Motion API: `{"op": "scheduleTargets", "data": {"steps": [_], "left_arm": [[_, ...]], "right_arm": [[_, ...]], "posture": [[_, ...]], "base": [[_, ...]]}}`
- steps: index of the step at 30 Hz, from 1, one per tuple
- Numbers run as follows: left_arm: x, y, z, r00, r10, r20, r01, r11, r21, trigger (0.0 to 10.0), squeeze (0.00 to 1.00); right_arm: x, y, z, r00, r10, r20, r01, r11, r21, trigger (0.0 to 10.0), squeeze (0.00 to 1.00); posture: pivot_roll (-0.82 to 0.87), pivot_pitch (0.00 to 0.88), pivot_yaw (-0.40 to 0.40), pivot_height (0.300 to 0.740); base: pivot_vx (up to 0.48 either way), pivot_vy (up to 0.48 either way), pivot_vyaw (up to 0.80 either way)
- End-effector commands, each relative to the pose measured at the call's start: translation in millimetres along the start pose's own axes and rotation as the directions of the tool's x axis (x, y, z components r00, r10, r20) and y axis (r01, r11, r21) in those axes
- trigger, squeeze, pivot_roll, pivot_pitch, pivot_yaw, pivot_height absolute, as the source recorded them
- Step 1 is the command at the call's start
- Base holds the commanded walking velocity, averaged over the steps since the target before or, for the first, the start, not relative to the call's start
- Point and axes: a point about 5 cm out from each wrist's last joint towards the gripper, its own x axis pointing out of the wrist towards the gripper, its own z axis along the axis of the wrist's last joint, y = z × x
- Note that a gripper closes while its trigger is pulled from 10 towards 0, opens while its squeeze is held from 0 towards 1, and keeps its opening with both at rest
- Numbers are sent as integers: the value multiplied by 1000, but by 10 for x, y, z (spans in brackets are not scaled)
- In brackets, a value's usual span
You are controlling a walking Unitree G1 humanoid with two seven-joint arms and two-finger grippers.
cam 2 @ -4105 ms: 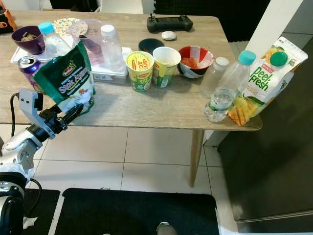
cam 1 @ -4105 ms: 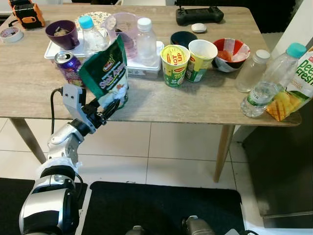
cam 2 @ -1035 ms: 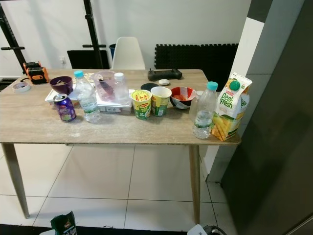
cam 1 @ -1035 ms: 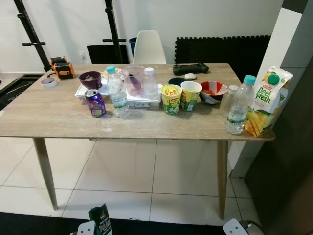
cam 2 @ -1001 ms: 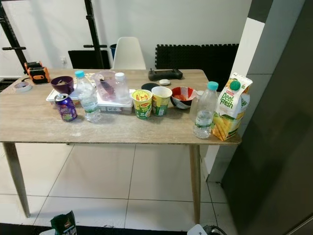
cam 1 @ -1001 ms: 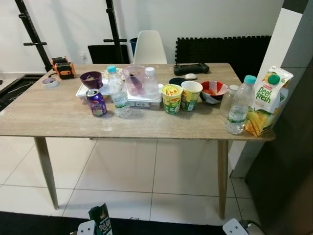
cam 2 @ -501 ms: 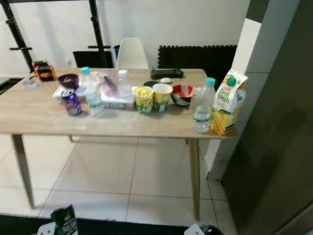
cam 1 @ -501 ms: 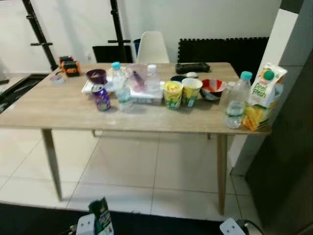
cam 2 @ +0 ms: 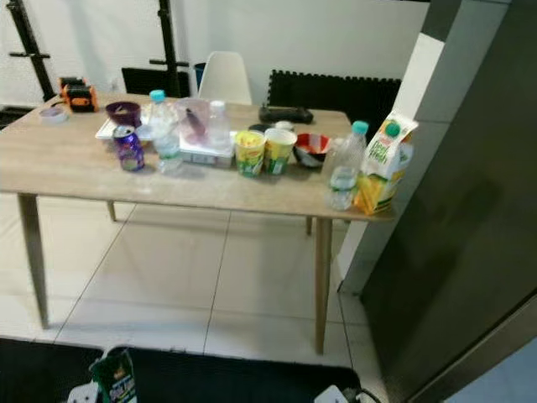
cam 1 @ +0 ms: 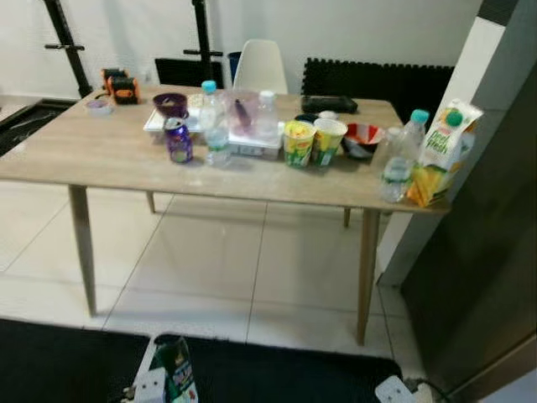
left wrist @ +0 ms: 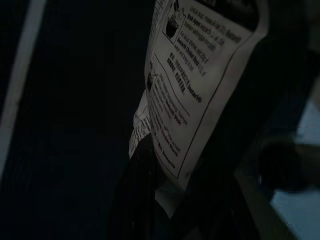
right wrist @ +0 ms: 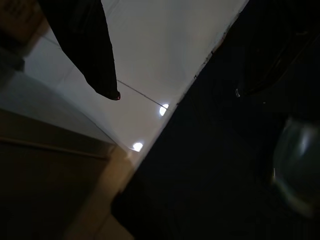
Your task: Restocking fridge
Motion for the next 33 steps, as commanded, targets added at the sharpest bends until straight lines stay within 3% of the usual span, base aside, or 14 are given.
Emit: {"op": "scheduleTargets", "data": {"steps": [1,8,13,33], "left_arm": [[-8,3,-42,1000,1,-14,-1,1000,8,10000,0],[-4,-6,-45,1000,4,-11,-4,1000,-10,10000,0],[-5,-3,-59,1000,17,-15,-18,1000,-26,10000,0],[-18,6,-139,998,37,-59,-34,998,57,10000,0]], "right_arm": [[-6,-2,-41,1000,1,-12,-1,1000,-2,10000,0],[-5,-10,-37,1000,1,-12,-1,1000,0,10000,0],[-5,-13,-31,1000,15,-4,-15,1000,3,10000,0],[-6,-2,-40,999,32,-10,-31,999,25,10000,0]], "posture": [[-80,0,-14,740],[-82,0,-13,740],[-83,0,-17,740],[-83,0,-23,740]], "base": [[-349,0,0],[-349,0,0],[0,0,0],[0,0,-729]]}}
